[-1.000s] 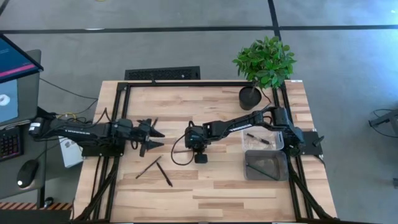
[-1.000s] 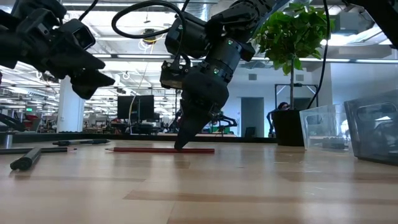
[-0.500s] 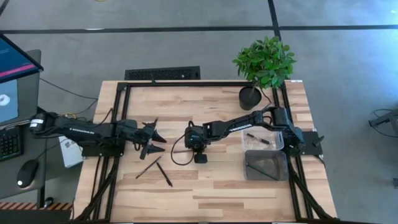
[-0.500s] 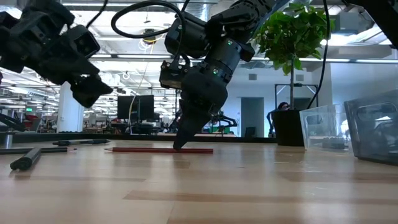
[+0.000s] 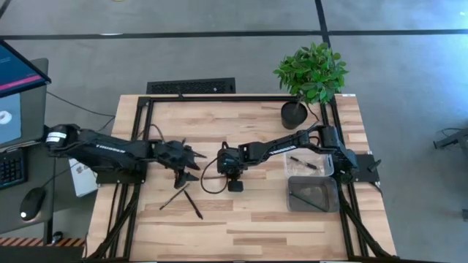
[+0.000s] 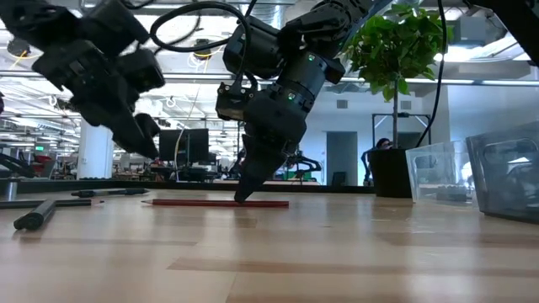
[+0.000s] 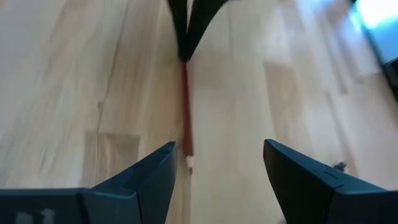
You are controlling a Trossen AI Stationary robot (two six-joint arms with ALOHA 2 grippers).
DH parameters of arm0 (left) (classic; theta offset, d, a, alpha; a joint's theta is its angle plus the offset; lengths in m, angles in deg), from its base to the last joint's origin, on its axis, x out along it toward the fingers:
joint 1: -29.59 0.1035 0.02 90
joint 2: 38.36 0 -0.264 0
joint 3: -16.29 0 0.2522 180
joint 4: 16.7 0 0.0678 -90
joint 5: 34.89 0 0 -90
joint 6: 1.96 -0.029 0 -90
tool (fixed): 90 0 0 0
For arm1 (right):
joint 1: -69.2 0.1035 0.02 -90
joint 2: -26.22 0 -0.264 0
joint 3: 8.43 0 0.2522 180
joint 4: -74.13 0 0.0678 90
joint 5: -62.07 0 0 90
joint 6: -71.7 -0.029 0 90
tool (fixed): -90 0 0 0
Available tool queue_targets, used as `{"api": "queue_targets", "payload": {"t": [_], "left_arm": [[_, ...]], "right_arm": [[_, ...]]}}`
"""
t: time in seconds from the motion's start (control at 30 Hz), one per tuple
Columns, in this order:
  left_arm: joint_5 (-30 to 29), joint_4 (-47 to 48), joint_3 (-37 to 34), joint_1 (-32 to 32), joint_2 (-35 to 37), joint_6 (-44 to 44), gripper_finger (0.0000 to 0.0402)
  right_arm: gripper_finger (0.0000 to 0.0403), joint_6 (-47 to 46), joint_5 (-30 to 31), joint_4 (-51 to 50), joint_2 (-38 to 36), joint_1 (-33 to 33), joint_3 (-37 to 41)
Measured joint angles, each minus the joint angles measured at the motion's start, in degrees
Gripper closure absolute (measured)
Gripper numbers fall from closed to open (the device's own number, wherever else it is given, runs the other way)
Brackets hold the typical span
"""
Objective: Sort pens & pencils
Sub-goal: Put the brown pencil into the black transparent bin
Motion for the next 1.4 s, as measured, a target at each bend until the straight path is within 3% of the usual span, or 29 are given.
{"api": "queue_targets", "payload": {"t": [0.13,0.43,0.73,0.97,1.4], "left_arm": [[-1.91,2.14,3.30,-1.51,-5.59,-0.05,0.0171],[-15.24,12.60,12.06,-7.39,-18.16,-0.20,0.0171],[-20.65,21.92,20.27,-10.74,-26.19,0.25,0.0175],[-20.82,27.63,24.85,-11.77,-30.41,0.49,0.0207],[-17.41,28.68,25.14,-11.71,-30.64,1.03,0.0271]], "right_arm": [[0.0372,0.00,0.00,-0.04,0.00,0.00,0.00],[0.0371,0.04,-0.02,-0.06,0.00,0.00,0.00],[0.0374,0.07,-0.02,-0.02,0.00,0.00,0.00],[0.0371,0.07,0.00,0.00,0.00,0.00,0.00],[0.0372,0.46,-0.02,0.00,0.00,0.00,0.00]]}}
